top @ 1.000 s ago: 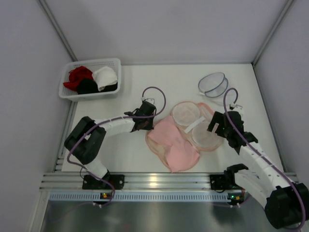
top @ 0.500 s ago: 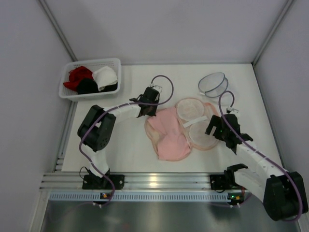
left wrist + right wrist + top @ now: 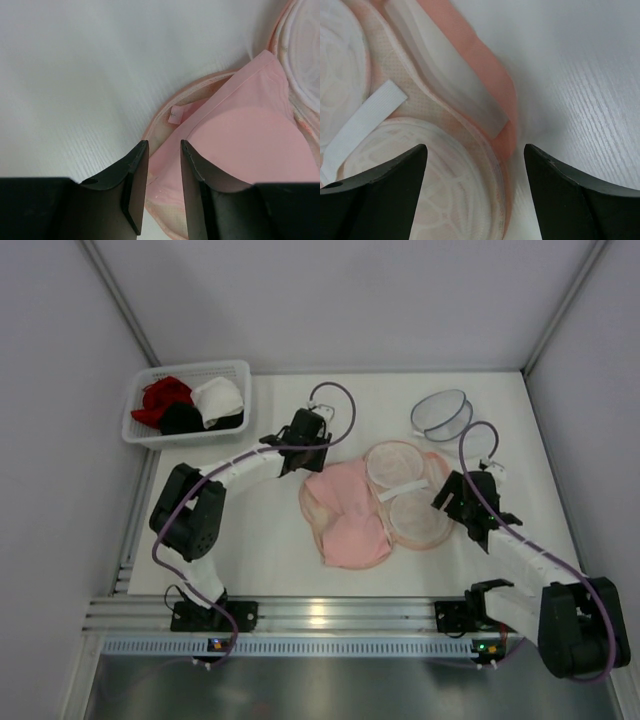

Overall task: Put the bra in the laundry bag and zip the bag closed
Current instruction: Adjust the laundry bag at the center of the board, then close the laundry bag at the center of the board.

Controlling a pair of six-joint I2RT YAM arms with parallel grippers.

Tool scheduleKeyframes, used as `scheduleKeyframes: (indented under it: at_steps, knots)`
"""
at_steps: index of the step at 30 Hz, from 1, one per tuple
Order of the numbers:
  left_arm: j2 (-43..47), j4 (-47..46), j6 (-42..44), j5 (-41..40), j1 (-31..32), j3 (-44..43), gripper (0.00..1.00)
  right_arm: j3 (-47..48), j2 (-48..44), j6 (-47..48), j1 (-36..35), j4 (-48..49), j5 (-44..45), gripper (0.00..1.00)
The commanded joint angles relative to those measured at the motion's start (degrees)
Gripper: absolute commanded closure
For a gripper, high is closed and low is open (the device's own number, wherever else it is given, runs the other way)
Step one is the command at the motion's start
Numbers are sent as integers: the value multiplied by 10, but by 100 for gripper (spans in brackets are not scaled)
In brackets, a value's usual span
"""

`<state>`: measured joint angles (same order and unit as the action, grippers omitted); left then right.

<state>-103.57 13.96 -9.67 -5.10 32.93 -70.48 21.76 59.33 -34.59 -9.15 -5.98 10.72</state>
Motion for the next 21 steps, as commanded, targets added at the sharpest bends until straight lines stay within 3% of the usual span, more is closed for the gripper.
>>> scheduleKeyframes:
  at_steps: [1, 3, 9, 12, 13, 17, 21]
  knots:
    - [59, 22, -29, -17, -1, -20, 62, 27, 36, 0, 11, 36, 32, 21]
    - [78, 33, -52, -19, -1, -8, 58, 39, 54, 2, 18, 31, 40, 23]
    - [172, 58, -124, -32, -1, 69, 47, 43, 100, 5, 33, 51, 33, 48]
    - [216, 56, -163, -36, -1, 118, 46, 46, 113, 8, 34, 55, 24, 78]
    - [230, 57, -170, -29, -1, 129, 46, 49, 116, 11, 33, 69, 19, 99]
    - [231, 50, -234, 3, 1, 176, 49, 56, 93, 22, 33, 72, -7, 100]
    - [209, 28, -279, -12, 17, 209, 52, 66, 3, 50, 18, 62, -6, 100]
